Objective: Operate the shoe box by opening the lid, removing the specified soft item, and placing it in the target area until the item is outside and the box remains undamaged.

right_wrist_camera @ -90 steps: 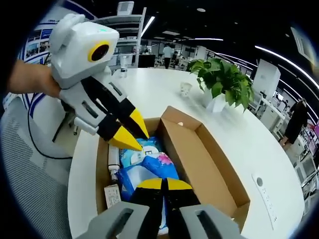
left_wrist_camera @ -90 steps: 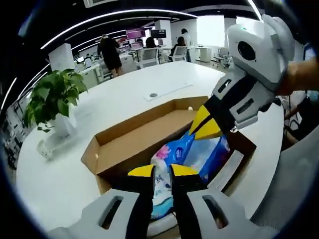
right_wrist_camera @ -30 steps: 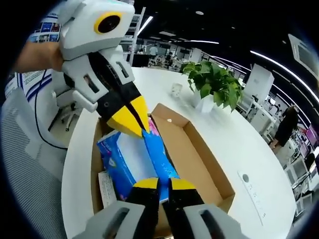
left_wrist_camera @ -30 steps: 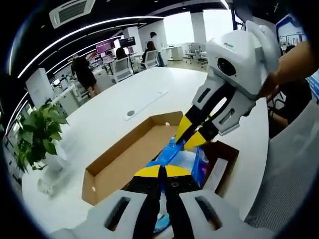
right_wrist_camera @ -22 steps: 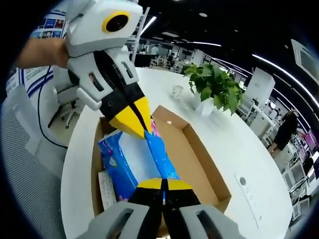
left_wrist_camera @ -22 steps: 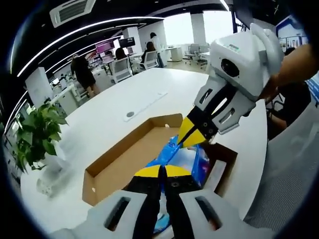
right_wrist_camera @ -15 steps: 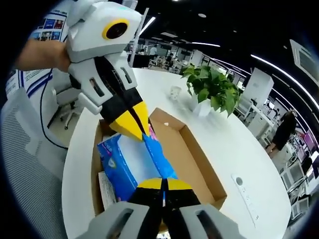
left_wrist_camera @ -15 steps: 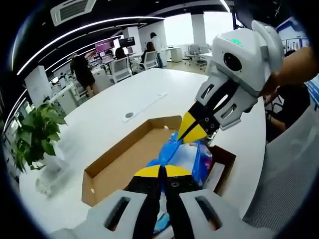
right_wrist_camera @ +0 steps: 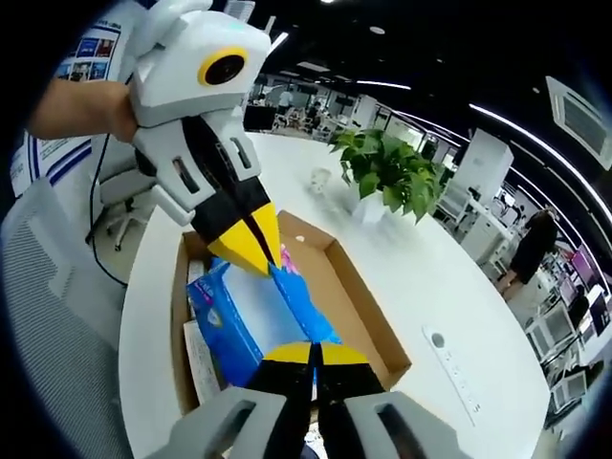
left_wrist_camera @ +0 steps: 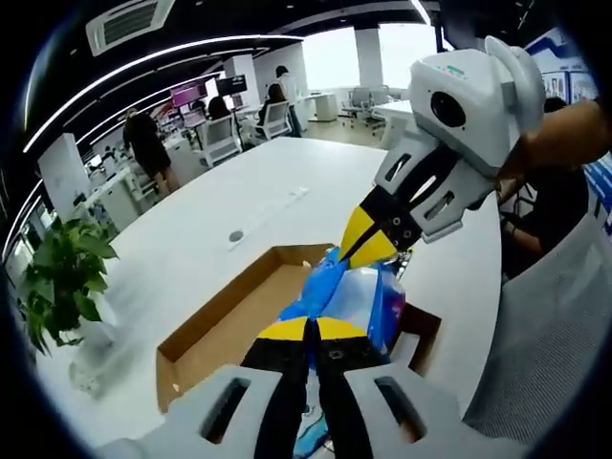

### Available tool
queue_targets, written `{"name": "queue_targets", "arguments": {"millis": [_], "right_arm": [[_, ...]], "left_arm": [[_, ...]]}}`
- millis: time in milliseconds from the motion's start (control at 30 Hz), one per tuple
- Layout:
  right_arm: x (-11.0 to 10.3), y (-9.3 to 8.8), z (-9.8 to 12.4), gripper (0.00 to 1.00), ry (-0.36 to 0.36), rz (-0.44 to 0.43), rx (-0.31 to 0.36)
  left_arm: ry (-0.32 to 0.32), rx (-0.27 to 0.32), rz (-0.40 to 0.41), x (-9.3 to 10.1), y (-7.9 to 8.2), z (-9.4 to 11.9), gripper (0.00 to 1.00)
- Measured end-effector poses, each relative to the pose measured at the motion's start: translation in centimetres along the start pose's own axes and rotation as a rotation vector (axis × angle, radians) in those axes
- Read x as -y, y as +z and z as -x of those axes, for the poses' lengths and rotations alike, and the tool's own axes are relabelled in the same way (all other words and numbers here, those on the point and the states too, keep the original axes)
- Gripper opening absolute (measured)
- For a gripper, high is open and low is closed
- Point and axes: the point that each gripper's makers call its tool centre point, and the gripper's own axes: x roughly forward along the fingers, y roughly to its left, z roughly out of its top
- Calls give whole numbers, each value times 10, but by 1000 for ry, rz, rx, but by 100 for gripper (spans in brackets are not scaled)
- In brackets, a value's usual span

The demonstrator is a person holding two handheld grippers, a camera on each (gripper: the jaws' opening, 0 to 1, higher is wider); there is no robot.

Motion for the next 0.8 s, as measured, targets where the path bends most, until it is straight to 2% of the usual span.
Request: {"name": "queue_targets", "arguments": {"millis": [300,800], "right_arm": [[15,-7,18,0,-28,-21,-3],[32,-38,47,0,-66,-52,-38]], "left_arm": [[-31,8,-19,9,20,-10,0],[-103,-2,-58,37,43,-38,0]]}}
